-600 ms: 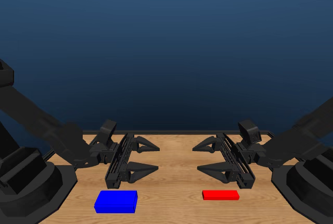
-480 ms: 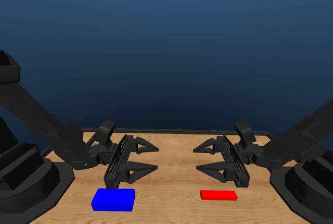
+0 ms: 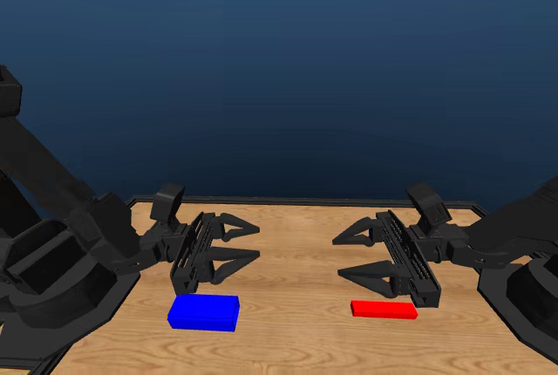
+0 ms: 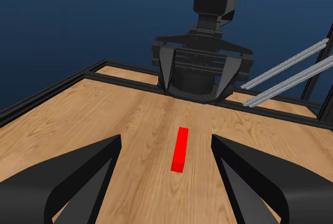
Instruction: Insert peg into socket
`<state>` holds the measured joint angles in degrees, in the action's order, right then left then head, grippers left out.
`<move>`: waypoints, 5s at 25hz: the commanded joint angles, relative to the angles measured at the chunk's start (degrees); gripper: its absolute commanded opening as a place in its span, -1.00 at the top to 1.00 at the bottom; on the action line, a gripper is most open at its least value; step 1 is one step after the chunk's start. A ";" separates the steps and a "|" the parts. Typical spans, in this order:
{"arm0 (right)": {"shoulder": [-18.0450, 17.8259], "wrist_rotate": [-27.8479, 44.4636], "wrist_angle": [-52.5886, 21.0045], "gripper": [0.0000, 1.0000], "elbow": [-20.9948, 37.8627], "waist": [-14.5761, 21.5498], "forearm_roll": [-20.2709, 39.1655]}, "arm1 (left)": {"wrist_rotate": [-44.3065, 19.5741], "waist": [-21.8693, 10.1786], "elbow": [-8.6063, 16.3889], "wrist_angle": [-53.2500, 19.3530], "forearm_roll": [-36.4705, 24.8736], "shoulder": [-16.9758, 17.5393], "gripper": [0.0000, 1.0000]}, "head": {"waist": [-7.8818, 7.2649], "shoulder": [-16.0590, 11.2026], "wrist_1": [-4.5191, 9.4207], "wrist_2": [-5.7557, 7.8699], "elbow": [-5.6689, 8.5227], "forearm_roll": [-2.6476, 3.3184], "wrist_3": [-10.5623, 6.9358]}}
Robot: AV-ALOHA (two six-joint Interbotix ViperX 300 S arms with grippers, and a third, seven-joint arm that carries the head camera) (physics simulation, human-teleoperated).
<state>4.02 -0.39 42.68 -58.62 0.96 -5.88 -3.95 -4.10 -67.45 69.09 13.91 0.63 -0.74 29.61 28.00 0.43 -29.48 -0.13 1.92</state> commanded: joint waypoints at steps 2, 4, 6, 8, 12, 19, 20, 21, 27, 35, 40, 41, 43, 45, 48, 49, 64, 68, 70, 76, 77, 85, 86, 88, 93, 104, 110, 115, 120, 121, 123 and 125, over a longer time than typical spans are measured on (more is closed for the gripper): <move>-3.46 1.36 -1.86 -1.00 3.16 -0.59 0.20 | 7.22 -3.42 -2.47 -15.79 10.25 7.41 -1.00 | -0.89 -2.79 1.03 -2.96 1.34 -0.75 1.02; -5.80 4.08 -3.16 -1.00 4.15 -0.53 1.73 | 8.94 -4.92 -3.26 -19.73 13.14 10.25 -1.00 | -1.32 -4.39 0.98 -3.46 1.67 -0.91 0.89; -6.85 4.89 -3.57 -1.00 4.87 -0.59 2.45 | 11.57 -5.89 -3.92 -25.45 14.76 10.97 -1.00 | -1.86 -5.48 1.61 -4.22 2.00 -1.16 0.88; -7.53 5.88 -3.72 -1.00 5.17 -0.89 3.14 | 12.62 -5.56 -2.54 -28.96 15.22 13.30 -1.00 | -2.39 -6.70 2.21 -4.55 2.30 -1.33 0.88; -7.74 6.92 -4.20 -1.00 5.66 -1.37 4.00 | 12.69 -5.02 -2.71 -34.74 14.90 13.31 -1.00 | -2.61 -8.47 2.95 -6.18 2.66 -1.70 0.68; -7.09 6.61 -4.37 -1.00 5.44 -1.08 3.95 | 9.38 -3.48 -0.69 -43.03 11.91 12.23 -1.00 | -1.23 -11.17 4.65 -8.43 3.54 -1.96 0.70; -6.89 6.46 -4.33 -1.00 5.36 -0.98 3.84 | 6.62 -2.73 -1.03 -45.63 9.15 12.74 -1.00 | -0.96 -11.59 4.87 -8.61 3.72 -1.96 0.72; -6.82 6.38 -4.40 -1.00 5.31 -0.93 3.80 | 7.77 -2.85 -0.81 -45.90 10.24 12.63 -1.00 | -0.82 -11.80 5.03 -8.72 3.81 -1.96 0.69; -6.22 6.08 -3.66 -1.00 4.47 -0.86 3.46 | 5.58 -2.29 -0.74 -50.70 8.00 9.71 -1.00 | 0.16 -13.56 7.13 -8.99 4.83 -1.91 1.16; -5.45 7.26 -1.10 -1.00 1.67 -2.26 2.72 | -5.15 -2.24 1.99 -56.69 2.64 2.48 -1.00 | 0.84 -15.72 8.09 -9.03 6.14 -1.84 1.13; -5.33 8.12 -0.87 -1.00 -0.67 -3.24 2.21 | -9.41 -2.62 1.13 -57.30 -0.11 -0.11 -0.98 | 1.14 -16.45 8.41 -8.61 6.62 -1.69 0.95; -5.22 8.26 -1.03 -1.00 -1.06 -3.27 2.09 | -9.39 -2.06 1.32 -58.17 -0.16 0.01 0.92 | 1.19 -16.48 8.46 -8.50 6.65 -1.66 0.88; -6.11 8.37 -2.44 -1.00 -1.96 -3.41 1.35 | -9.19 -1.50 0.52 -57.75 -0.67 0.73 1.00 | 1.44 -16.50 8.41 -7.95 6.66 -1.47 0.44; -6.69 9.00 -4.05 -1.00 -2.87 -3.02 0.91 | -7.53 -1.24 0.79 -56.11 -0.32 1.70 1.00 | 1.94 -16.46 7.87 -7.26 6.57 -1.17 -0.85; -5.74 10.40 -4.02 -1.00 -5.66 -2.20 -0.06 | -8.03 -0.68 0.63 -54.40 -0.11 4.17 1.00 | 3.73 -16.36 6.35 -4.28 6.33 -0.03 -4.93; -5.78 10.42 -4.41 -1.00 -6.41 -2.15 -0.71 | -8.02 -0.46 0.69 -54.44 -0.35 4.46 1.00 | 4.53 -16.28 5.96 -3.04 6.31 0.44 -6.62; -7.78 13.55 3.71 -1.00 -12.52 4.34 -7.27 | -7.46 0.99 -0.14 -53.11 -0.16 5.13 1.00 | 8.09 -15.66 5.04 2.56 6.75 2.47 -13.41; -10.54 13.42 5.43 -1.00 -10.80 7.11 -8.81 | -8.07 0.62 -1.24 -51.40 0.11 5.01 1.00 | 7.90 -15.37 5.36 2.66 6.66 2.46 -13.20; -12.26 13.01 5.70 -1.00 -10.39 8.20 -9.87 | -8.00 0.85 -0.83 -53.93 0.23 5.99 1.00 | 7.72 -15.23 5.46 2.71 6.63 2.44 -12.98; -23.52 13.99 8.53 1.00 -9.20 7.32 -10.75 | -8.03 -0.64 -1.46 -50.67 0.81 7.25 1.00 | 6.81 -13.99 5.74 2.77 6.05 2.26 -11.75; -24.28 13.67 9.34 1.00 -8.92 7.32 -10.87 | -7.86 -0.38 -1.04 -50.90 1.22 7.02 1.00 | 6.69 -13.91 5.68 2.76 6.03 2.23 -11.51; -17.89 3.32 4.92 1.00 -5.70 7.02 -11.77 | -7.47 -3.51 -2.19 -50.69 3.15 9.63 1.00 | 5.16 -11.91 5.39 2.09 5.19 1.72 -9.10; -16.09 1.68 2.50 1.00 -4.53 6.81 -11.41 | -7.05 -3.25 -0.91 -51.31 2.43 10.72 1.00 | 4.81 -11.62 5.33 1.98 5.08 1.62 -8.70; -13.84 -0.03 -2.48 1.00 -1.12 6.48 -10.57 | -5.79 -3.56 1.10 -52.93 1.39 10.87 1.00 | 4.19 -11.19 5.23 1.73 4.90 1.42 -7.95; -13.31 -4.08 -13.38 1.00 7.38 5.41 -8.55 | -2.31 -4.13 3.12 -52.01 1.65 11.37 1.00 | 2.09 -10.70 4.94 0.79 4.31 0.76 -5.68; -9.42 -7.68 -30.66 1.00 20.73 4.88 -2.86 | 0.07 -6.08 5.48 -54.90 1.08 12.48 1.00 | -1.83 -10.99 6.56 -1.62 4.07 -0.62 -1.46; -10.56 -8.43 -35.20 1.00 26.85 5.58 -0.37 | 1.29 -6.26 5.22 -51.40 3.27 11.24 1.00 | -2.39 -11.14 6.95 -1.56 3.93 -0.70 -1.79; -15.55 -6.32 -34.96 1.00 31.49 5.06 0.84 | 1.68 -6.16 7.82 -50.85 2.90 9.24 1.00 | -3.41 -11.26 7.59 -1.28 3.80 -0.85 -1.63; -19.15 -5.56 -33.68 1.00 35.48 3.96 1.53 | 3.10 -6.45 8.66 -50.79 3.71 8.23 1.00 | -4.16 -11.66 7.86 -1.09 3.99 -0.97 -1.33; -19.78 -5.63 -33.87 1.00 36.00 3.47 1.76 | 3.00 -6.55 9.51 -50.81 3.65 8.57 1.00 | -4.24 -11.71 7.94 -1.00 4.01 -0.96 -1.35; -20.25 -5.68 -34.30 1.00 37.08 2.66 2.13 | 3.96 -6.77 9.10 -52.67 4.20 8.61 1.00 | -4.48 -11.84 8.07 -0.88 4.09 -1.00 -1.16; -20.83 -5.94 -34.92 1.00 37.68 2.32 2.35 | 3.81 -7.85 9.31 -51.56 4.13 8.07 1.00 | -4.65 -11.95 8.06 -0.79 4.18 -1.01 -1.00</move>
<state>-17.59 -6.98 4.40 -24.04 7.13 -3.55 0.70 -11.68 -60.75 12.27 17.89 7.81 -5.09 17.68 36.49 -0.48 -26.15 -1.10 0.74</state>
